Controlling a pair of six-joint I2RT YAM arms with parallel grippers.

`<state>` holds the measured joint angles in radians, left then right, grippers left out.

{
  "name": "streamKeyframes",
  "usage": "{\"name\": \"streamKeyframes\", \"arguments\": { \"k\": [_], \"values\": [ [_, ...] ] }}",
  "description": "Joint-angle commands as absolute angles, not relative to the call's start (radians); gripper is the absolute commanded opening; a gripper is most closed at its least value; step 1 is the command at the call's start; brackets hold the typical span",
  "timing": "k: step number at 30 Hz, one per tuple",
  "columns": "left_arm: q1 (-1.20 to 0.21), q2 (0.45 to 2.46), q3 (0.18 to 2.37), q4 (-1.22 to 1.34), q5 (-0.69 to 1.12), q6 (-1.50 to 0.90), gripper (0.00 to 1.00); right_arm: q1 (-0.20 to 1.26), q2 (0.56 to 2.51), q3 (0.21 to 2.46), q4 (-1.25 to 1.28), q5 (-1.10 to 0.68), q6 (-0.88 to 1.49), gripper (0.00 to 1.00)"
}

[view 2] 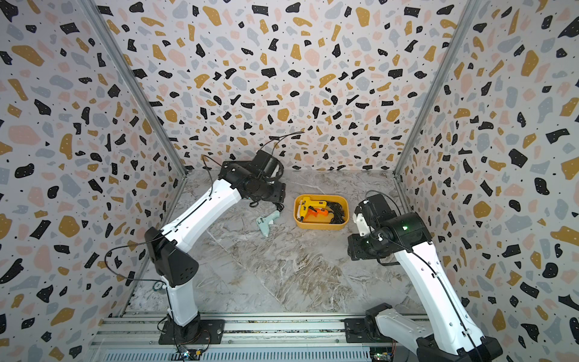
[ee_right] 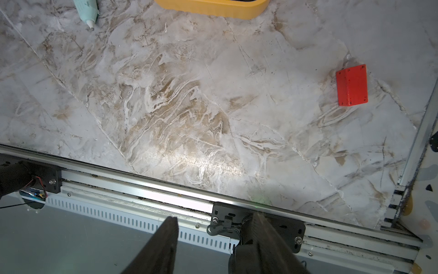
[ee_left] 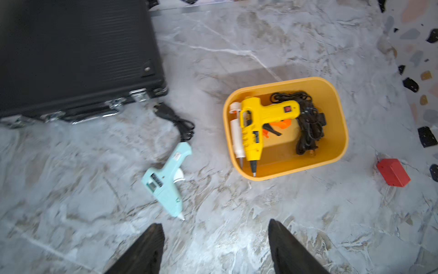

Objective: Put the hot melt glue gun into the storage box
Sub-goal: Place the hot melt adhesive gun in the storage box, then pick up the hot melt adhesive gun from the center of the board.

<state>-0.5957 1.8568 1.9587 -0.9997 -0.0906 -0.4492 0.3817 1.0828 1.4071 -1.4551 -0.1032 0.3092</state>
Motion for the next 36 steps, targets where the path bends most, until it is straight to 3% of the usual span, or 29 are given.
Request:
{"name": "streamKeyframes", "arguments": {
  "k": [1, 7, 23, 36],
  "values": [
    [-0.523, 1.831, 1.806, -0.940, -0.089, -0.525, 0.73, 0.379, 1.091, 1.431, -1.478, -0.095, 0.302, 0.56],
    [-0.471, 1.828, 1.600, -0.815, -0.020, -0.597, 0.70, 0.379, 1.095, 1.422, -1.474, -0.099, 0.302, 0.56],
    [-0.462, 2.010, 1.570, -0.760, 0.024, -0.637, 0.74, 0.379, 1.087, 1.404, -1.485, -0.101, 0.304, 0.56],
    [-0.494, 2.163, 1.896, -0.903, 0.036, -0.139, 0.66, 0.379, 1.111, 1.406, -1.485, -0.099, 0.302, 0.56]
  ]
}}
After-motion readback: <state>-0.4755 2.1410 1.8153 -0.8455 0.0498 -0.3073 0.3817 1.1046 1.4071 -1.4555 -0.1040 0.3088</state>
